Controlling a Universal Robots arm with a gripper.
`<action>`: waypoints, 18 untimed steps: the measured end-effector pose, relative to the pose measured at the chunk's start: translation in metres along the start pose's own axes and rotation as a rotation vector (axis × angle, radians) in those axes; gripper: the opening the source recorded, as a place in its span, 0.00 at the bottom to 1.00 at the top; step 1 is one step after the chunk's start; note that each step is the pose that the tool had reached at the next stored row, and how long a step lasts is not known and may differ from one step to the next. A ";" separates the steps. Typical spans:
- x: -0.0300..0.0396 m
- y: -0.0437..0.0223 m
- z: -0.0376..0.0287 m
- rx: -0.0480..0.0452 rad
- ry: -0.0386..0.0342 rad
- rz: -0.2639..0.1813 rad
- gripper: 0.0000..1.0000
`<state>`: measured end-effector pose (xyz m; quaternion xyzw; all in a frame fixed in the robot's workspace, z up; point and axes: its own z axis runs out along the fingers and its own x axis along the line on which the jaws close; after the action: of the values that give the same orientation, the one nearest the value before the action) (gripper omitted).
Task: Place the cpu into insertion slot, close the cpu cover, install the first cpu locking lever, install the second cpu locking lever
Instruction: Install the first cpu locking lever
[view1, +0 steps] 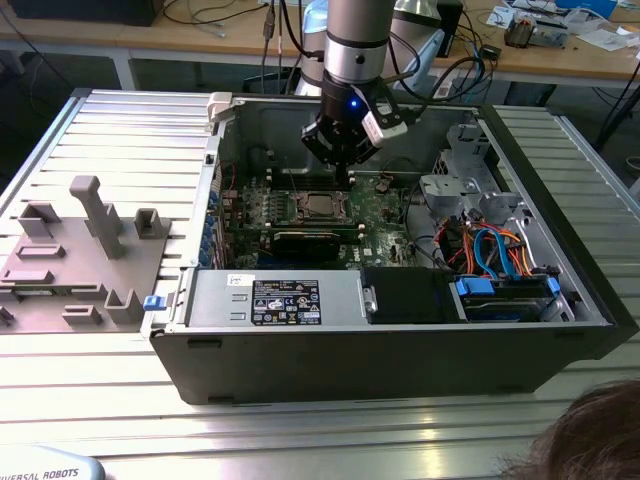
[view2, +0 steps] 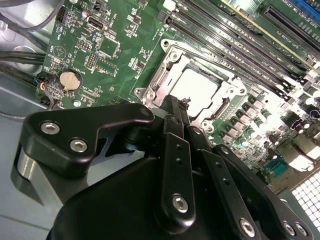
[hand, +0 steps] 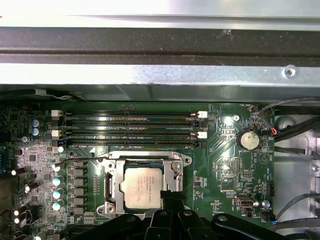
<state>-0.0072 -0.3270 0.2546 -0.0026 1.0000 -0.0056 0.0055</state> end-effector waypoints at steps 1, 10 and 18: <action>0.0002 0.0000 0.0000 0.0001 0.0000 0.000 0.11; 0.0092 0.0000 -0.0001 0.0000 0.0000 0.000 0.11; 0.0177 0.0001 -0.0002 0.0000 0.0000 0.000 0.11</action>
<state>-0.0250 -0.3270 0.2546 -0.0025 1.0000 -0.0056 0.0055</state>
